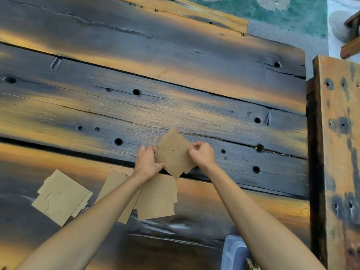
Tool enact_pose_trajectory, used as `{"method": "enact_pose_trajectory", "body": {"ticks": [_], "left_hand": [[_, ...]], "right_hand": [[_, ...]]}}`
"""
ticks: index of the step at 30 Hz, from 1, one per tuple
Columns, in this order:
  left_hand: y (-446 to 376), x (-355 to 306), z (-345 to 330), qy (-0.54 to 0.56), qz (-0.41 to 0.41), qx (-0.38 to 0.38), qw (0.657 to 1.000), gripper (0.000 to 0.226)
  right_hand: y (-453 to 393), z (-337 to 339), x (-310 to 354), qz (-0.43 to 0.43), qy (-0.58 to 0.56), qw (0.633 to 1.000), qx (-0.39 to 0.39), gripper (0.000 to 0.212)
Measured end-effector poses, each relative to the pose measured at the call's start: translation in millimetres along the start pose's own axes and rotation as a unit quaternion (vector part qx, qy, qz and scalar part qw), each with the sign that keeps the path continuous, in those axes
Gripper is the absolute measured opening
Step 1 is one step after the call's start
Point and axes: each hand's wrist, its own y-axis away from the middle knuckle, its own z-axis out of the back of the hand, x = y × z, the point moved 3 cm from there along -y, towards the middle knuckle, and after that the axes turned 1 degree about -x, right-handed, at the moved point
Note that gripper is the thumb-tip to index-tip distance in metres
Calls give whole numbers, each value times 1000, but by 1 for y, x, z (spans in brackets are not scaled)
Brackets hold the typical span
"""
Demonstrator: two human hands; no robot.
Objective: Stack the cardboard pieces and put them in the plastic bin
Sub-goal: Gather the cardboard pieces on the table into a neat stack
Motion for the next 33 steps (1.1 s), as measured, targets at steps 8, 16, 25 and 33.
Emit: {"method": "enact_pose_trajectory", "body": {"ticks": [8,16,25,33], "left_hand": [[34,9,3,59,-23,-40,997,53],[62,20,7,218,22,-25,975,25],[111,58,-6,321,111,-43,940,25],[152,72,-36,219,202,-79,951,27]], "right_hand": [[24,6,-6,16,-34,998,50,14],[56,-7,-18,15,-67,995,68,17],[83,-27,-27,42,-28,993,104,22],[92,-49,-29,106,139,979,110,42]]}}
